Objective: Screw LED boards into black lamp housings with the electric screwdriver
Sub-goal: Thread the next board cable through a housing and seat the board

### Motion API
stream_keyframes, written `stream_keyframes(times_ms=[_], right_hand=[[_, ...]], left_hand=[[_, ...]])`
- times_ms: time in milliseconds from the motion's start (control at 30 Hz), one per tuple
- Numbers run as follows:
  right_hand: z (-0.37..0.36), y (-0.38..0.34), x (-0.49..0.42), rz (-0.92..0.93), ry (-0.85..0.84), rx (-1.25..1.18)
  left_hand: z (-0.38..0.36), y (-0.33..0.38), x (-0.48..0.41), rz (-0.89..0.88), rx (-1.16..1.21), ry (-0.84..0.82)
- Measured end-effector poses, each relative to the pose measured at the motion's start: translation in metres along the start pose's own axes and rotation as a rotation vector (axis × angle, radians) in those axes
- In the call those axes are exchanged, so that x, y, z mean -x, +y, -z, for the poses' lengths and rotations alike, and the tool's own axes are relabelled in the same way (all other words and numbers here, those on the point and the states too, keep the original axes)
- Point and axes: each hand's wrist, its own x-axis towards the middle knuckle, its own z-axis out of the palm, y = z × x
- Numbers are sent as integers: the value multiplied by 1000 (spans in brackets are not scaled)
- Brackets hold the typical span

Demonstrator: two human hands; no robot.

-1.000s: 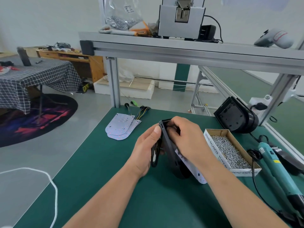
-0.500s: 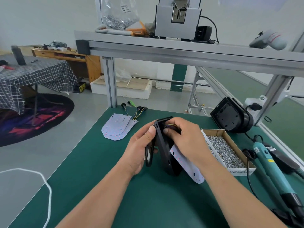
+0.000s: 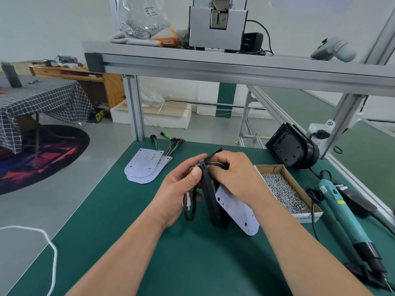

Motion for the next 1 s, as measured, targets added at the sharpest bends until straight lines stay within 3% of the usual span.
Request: stream_keyframes(times_ms=[567,667,767,867,1000], right_hand=[[-2,2,0,26,-257,318],[-1,8,1,12,-196,150],[8,23,2,-71,23,-154],[19,40,-2,-197,224,-221],[21,59,4,-486,36,-192]], left_hand=[[1,-1,0,9,-30,3],[2,-3,-2,5,-1,35],[5,-5,-5,46,20,115],[5,-7,-4,69,43,135],[1,-9,-6,105,128,152]])
